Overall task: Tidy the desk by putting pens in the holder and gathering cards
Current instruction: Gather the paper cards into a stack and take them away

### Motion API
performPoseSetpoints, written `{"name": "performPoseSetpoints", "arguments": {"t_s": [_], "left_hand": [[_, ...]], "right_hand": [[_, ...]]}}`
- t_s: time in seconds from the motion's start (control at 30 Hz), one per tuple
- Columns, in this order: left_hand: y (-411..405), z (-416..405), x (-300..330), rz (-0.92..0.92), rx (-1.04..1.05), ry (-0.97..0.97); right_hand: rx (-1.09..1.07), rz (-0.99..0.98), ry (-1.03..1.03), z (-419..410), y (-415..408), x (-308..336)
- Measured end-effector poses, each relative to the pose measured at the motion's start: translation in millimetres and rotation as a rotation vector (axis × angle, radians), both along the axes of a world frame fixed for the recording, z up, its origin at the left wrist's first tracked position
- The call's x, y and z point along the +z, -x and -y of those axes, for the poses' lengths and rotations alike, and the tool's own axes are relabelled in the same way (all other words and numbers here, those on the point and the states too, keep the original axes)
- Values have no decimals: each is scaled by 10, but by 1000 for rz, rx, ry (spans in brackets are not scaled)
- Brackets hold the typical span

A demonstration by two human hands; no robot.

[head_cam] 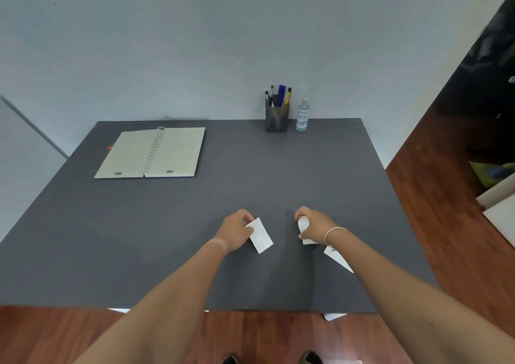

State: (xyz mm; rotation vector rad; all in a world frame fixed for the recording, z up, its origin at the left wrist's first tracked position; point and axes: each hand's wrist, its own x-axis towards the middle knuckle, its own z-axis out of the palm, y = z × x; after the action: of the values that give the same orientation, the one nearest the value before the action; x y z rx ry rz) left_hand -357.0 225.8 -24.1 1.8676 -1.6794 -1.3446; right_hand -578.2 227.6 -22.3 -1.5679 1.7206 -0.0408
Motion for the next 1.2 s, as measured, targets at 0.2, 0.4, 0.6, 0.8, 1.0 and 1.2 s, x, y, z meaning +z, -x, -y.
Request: {"name": "performPoseSetpoints", "arguments": {"t_s": [0.2,0.4,0.6,0.8,1.0,1.2], "left_hand": [[-13,13,59,-144,120,-78],[27,40,94,-277,241,-128],[41,57,109,-344,285,-138],[8,42,108,-365,315,-141],[20,33,132,-422,340,-161],[48,13,172,-471,309,-166]], "right_hand": [[-293,245,47,7,-74,141],[-488,496,51,19,-188,266],[-564,611,58,36,-268,319],[-658,669,20,71,-358,308],[-675,612,33,48,-427,318],[-700,649,118,29,-478,300]]}}
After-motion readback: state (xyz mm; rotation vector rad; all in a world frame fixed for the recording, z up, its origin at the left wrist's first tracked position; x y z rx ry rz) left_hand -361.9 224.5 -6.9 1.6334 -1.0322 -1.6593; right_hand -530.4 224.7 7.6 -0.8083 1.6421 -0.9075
